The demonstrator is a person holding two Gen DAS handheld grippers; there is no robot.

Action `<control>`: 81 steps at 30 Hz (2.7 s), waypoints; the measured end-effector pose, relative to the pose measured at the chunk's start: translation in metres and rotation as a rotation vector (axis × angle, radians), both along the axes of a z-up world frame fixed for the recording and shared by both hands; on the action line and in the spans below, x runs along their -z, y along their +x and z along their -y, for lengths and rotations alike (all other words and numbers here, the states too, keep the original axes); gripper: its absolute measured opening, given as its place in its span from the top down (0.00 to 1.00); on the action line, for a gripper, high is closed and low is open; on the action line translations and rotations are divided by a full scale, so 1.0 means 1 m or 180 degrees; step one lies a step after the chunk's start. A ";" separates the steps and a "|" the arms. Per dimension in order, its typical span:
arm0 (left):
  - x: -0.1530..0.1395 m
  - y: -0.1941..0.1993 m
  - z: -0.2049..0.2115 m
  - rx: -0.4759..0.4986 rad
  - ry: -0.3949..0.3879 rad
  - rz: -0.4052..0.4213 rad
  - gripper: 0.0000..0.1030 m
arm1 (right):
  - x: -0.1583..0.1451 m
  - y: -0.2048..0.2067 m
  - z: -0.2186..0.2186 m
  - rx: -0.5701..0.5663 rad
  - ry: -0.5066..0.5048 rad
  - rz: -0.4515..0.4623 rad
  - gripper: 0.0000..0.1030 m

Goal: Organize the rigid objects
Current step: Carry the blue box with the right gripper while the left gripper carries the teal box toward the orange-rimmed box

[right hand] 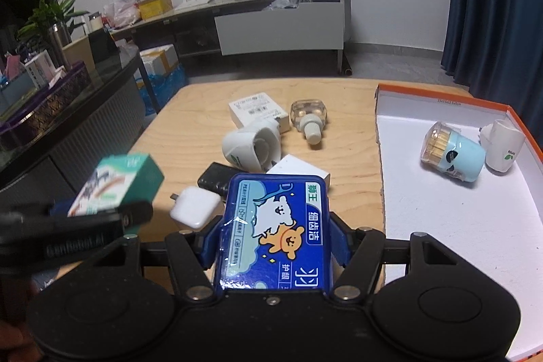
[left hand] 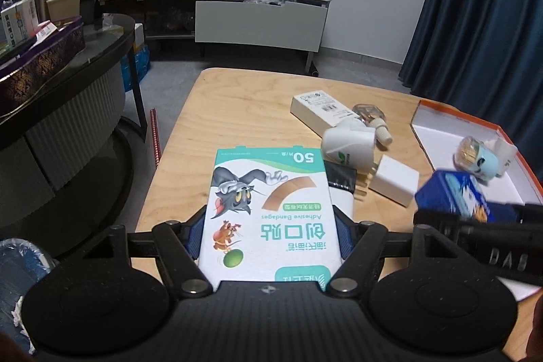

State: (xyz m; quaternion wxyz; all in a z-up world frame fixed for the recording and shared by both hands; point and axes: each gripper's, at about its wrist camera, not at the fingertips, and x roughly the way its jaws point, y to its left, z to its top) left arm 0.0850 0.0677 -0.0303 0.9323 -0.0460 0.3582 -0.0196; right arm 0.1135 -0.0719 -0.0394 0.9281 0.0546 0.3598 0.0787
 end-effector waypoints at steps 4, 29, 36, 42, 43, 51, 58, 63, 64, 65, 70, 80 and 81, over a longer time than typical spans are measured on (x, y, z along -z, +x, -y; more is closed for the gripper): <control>-0.004 -0.009 0.002 0.0029 -0.0021 0.0051 0.30 | -0.004 -0.005 0.004 0.0011 0.0033 0.0026 0.27; -0.003 -0.011 -0.005 0.0094 -0.0204 0.0150 0.30 | -0.006 0.004 0.007 0.0127 0.0046 -0.0013 0.27; -0.004 -0.011 -0.004 0.0094 -0.0230 0.0172 0.30 | -0.007 0.003 0.011 0.0149 0.0066 -0.0011 0.27; -0.009 -0.013 0.004 0.0144 -0.0198 0.0206 0.31 | -0.012 -0.003 0.016 0.0106 0.0074 0.0073 0.26; -0.010 -0.014 0.005 0.0150 -0.0193 0.0219 0.30 | -0.014 -0.005 0.016 0.0094 0.0070 0.0091 0.26; -0.022 -0.019 0.019 0.0211 -0.0198 0.0291 0.30 | -0.027 -0.019 0.031 0.0004 0.0015 0.0213 0.26; -0.030 -0.017 0.037 0.0300 -0.0194 0.0346 0.30 | -0.035 -0.028 0.049 0.0001 -0.0035 0.0297 0.26; -0.033 -0.016 0.049 0.0361 -0.0176 0.0350 0.31 | -0.040 -0.034 0.064 0.0029 -0.0041 0.0329 0.26; -0.034 -0.016 0.052 0.0373 -0.0171 0.0352 0.30 | -0.041 -0.035 0.067 0.0034 -0.0046 0.0332 0.26; -0.035 -0.017 0.056 0.0382 -0.0166 0.0355 0.31 | -0.042 -0.036 0.070 0.0038 -0.0047 0.0335 0.26; -0.035 -0.017 0.068 0.0431 -0.0134 0.0345 0.30 | -0.043 -0.041 0.084 0.0073 -0.0047 0.0345 0.26; -0.040 -0.018 0.087 0.0537 -0.0120 0.0360 0.30 | -0.046 -0.049 0.105 0.0156 -0.0040 0.0388 0.26; -0.040 -0.018 0.089 0.0553 -0.0118 0.0360 0.30 | -0.046 -0.049 0.107 0.0163 -0.0037 0.0387 0.26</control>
